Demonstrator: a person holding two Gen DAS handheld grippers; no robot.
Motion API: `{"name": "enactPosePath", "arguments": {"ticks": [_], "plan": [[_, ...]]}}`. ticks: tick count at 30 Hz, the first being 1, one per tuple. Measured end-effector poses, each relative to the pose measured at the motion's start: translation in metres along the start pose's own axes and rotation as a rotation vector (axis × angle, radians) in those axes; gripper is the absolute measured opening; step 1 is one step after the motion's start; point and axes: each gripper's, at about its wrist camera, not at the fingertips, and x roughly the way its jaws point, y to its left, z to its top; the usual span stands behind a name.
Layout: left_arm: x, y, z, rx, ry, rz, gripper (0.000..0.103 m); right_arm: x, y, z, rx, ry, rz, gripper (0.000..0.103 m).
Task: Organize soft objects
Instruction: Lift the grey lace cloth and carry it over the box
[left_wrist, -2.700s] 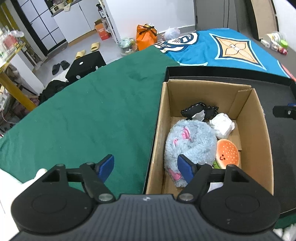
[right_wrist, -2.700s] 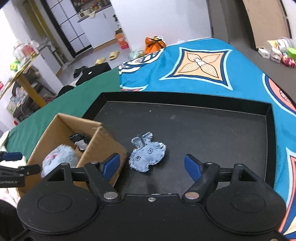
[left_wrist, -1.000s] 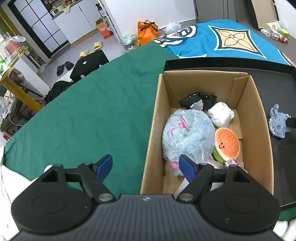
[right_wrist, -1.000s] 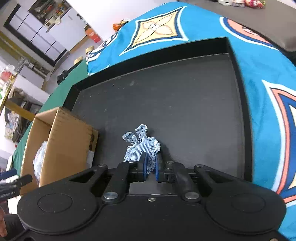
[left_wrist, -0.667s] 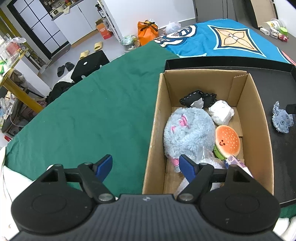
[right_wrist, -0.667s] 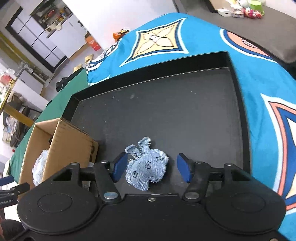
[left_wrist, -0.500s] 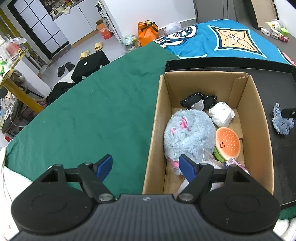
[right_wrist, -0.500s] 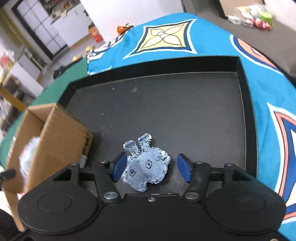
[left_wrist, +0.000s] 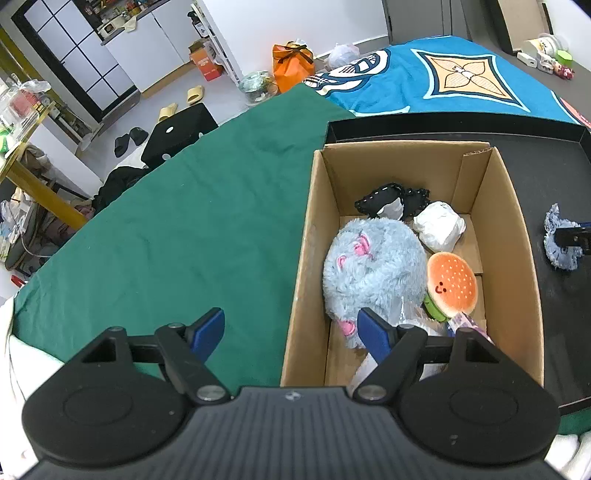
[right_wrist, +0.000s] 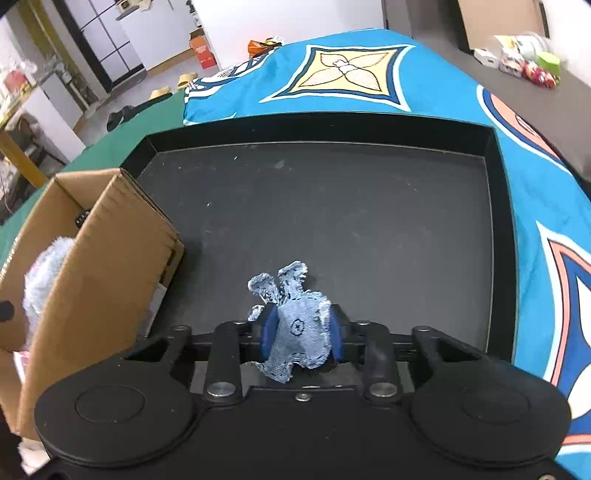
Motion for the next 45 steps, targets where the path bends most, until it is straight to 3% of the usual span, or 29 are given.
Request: {"name": "enactPosePath", "arguments": {"ticks": [7,20,45], "plan": [[-0.003,0.001,-0.006,-0.003,0.001,-0.002,0.078,-0.021,-0.001,-0.004,0.01,-0.026,0.004,0.013],[-0.011,0.012,-0.018,-0.026,-0.023,-0.025,0.078,-0.065,-0.007,-0.008,0.097,-0.113,0.015,0.013],[-0.001,0.03,-0.034,-0.056,-0.067,-0.143,0.074,-0.107,0.051,0.019,-0.016,-0.177,0.004,0.013]]}}
